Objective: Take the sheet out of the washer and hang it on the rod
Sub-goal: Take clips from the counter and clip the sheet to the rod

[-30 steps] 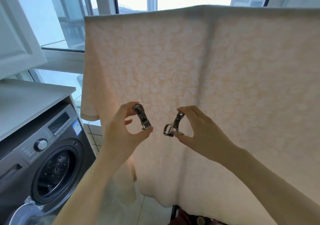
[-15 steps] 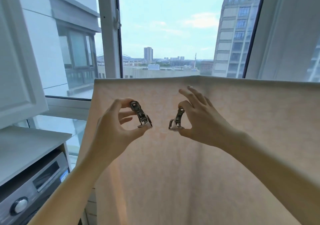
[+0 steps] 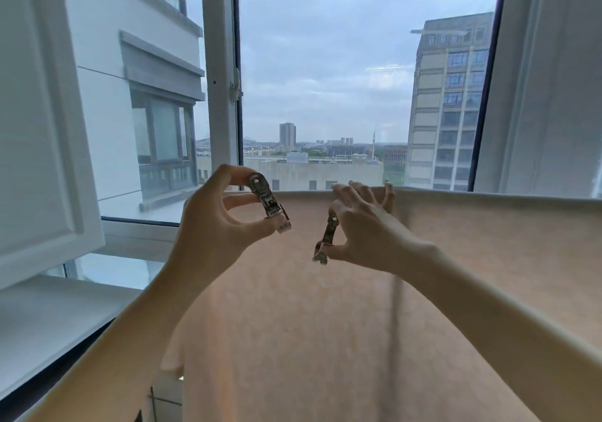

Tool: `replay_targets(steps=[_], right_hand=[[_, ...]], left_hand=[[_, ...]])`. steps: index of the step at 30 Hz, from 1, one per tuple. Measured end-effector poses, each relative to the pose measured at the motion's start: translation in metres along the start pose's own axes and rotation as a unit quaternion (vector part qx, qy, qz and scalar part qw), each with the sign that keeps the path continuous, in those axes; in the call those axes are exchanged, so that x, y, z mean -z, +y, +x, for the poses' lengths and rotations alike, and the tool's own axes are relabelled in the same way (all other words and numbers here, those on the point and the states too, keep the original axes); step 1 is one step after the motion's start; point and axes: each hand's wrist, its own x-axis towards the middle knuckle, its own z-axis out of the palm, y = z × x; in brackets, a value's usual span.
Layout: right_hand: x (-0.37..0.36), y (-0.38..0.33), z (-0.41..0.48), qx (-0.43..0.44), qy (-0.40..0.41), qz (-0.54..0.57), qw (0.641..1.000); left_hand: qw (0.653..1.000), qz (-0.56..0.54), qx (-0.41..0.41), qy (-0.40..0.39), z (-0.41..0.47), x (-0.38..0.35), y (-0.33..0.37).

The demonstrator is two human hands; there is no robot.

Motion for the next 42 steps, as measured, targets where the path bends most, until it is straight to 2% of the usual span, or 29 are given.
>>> replay_targets(steps=[7, 10, 21, 28, 36, 39, 42], right_hand=[[-0.008, -0.009, 0.003, 0.003, 0.009, -0.05, 0.999], [-0.01, -0.008, 0.001, 0.002, 0.01, -0.063, 0.998], [-0.009, -0.005, -0.005, -0.002, 0.008, -0.091, 0.996], [-0.008, -0.009, -0.006, -0.002, 0.004, -0.101, 0.995], [-0.004, -0.01, -0.01, -0.003, -0.008, -0.105, 0.994], [-0.003, -0.01, -0.01, -0.003, -0.011, -0.102, 0.995], [-0.003, -0.01, -0.012, -0.003, -0.018, -0.098, 0.995]], left_hand=[[0.999, -0.03, -0.021, 0.0, 0.02, 0.006, 0.0], [0.998, -0.062, -0.022, -0.026, 0.026, 0.004, 0.0], [0.992, -0.056, -0.037, -0.108, 0.061, -0.009, -0.009], [0.98, -0.019, -0.005, -0.197, 0.093, -0.003, -0.012], [0.972, -0.04, -0.01, -0.23, 0.09, -0.001, -0.02], [0.973, -0.02, -0.007, -0.228, 0.087, -0.002, -0.02], [0.973, 0.067, -0.006, -0.221, 0.085, -0.002, -0.018]])
